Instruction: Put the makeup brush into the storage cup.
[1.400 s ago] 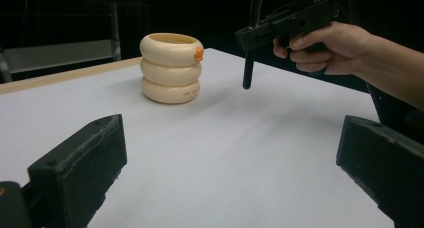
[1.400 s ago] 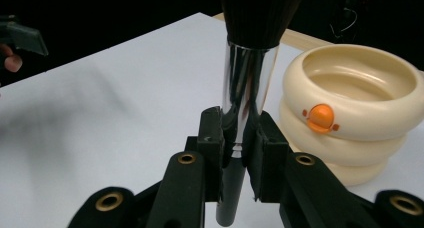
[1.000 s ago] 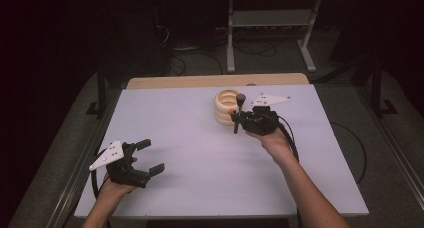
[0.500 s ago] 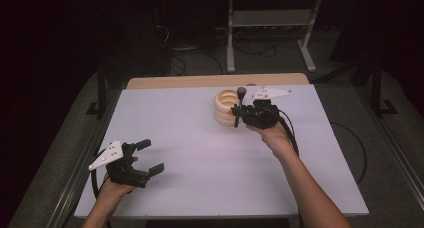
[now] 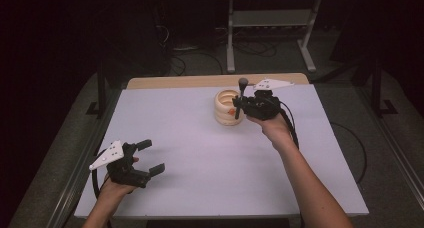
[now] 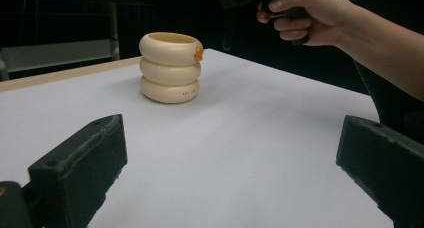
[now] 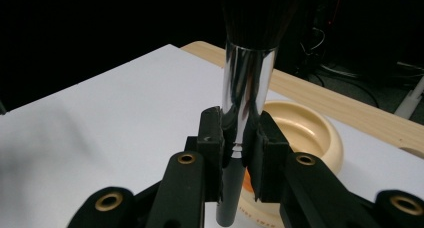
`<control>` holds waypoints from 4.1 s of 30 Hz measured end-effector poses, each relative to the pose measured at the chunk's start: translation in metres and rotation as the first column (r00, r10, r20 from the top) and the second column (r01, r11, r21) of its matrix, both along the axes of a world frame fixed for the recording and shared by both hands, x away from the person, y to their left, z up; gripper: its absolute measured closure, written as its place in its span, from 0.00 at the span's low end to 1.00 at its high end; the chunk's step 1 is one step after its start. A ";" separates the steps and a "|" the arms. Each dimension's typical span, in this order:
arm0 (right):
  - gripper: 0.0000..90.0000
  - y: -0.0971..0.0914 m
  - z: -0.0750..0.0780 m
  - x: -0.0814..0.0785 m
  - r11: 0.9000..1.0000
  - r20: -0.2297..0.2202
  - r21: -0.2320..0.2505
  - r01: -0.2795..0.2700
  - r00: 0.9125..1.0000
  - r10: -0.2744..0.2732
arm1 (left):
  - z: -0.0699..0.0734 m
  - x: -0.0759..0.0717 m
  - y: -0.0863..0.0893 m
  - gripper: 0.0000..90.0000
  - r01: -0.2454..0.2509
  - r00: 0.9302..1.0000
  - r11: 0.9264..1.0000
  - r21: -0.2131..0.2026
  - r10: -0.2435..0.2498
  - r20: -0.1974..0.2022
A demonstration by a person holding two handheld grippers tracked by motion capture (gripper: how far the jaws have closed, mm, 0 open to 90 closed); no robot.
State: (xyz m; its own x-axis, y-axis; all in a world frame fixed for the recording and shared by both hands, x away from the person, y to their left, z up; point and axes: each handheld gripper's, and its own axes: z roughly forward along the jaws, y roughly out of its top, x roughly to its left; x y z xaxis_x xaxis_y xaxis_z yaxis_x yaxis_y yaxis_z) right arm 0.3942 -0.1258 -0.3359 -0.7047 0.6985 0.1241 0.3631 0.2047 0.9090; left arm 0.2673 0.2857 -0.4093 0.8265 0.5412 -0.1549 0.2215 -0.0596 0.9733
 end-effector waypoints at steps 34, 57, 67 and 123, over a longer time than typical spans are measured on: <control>0.85 0.012 0.007 0.046 0.998 0.017 0.002 0.068 0.998 -0.068 | 0.001 -0.001 -0.002 0.00 0.019 1.000 1.000 0.011 -0.019 0.008; 0.85 0.026 -0.016 0.063 0.995 -0.023 -0.061 0.084 0.996 -0.086 | 0.000 -0.001 -0.002 0.00 0.015 1.000 1.000 0.012 -0.015 0.005; 0.85 0.027 -0.020 0.065 0.994 -0.041 -0.071 0.088 0.995 -0.091 | 0.000 -0.001 -0.002 0.00 0.015 1.000 1.000 0.015 -0.015 0.005; 0.01 -0.005 -0.025 0.030 0.995 0.025 -0.012 0.094 0.995 -0.094 | -0.001 -0.001 0.001 0.00 -0.014 1.000 1.000 0.024 0.015 -0.009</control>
